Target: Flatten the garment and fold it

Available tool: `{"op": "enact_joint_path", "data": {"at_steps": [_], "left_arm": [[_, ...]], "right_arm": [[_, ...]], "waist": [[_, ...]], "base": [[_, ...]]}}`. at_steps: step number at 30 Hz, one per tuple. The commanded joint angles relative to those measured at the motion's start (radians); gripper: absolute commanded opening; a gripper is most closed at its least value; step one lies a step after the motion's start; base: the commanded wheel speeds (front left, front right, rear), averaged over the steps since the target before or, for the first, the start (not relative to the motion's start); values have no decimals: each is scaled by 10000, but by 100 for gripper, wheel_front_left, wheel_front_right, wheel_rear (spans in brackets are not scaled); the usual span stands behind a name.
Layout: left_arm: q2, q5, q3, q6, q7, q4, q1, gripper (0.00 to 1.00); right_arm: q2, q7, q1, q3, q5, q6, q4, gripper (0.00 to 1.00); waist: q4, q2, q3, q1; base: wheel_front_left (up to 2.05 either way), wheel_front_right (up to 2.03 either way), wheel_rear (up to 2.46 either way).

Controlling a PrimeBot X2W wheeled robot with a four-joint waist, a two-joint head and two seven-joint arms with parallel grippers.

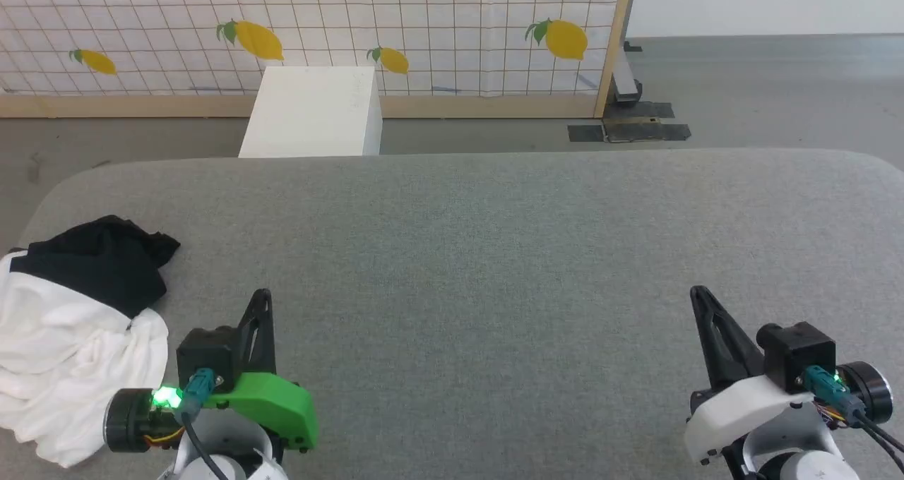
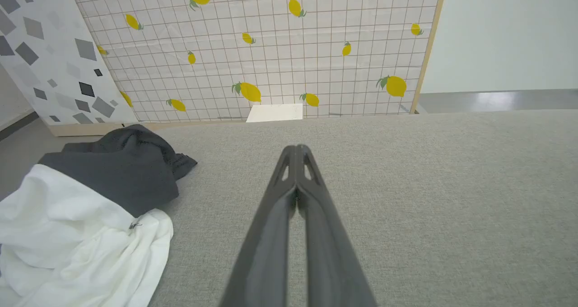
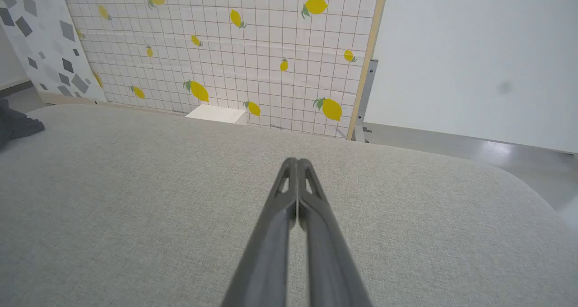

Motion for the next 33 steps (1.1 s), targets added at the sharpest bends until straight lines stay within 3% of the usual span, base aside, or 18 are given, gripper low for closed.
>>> {"op": "enact_joint_path", "data": {"at_steps": [1, 33], "left_arm": [[-47, 105, 37, 64, 12, -26, 130, 0], [-47, 105, 37, 64, 12, -26, 130, 0]], "right_arm": [[20, -1, -154, 14, -64, -19, -49, 0], [20, -1, -154, 14, -64, -19, -49, 0]], "waist": [[0, 0, 0, 0], [0, 0, 0, 0]], "base": [[0, 0, 0], [0, 0, 0]]}}
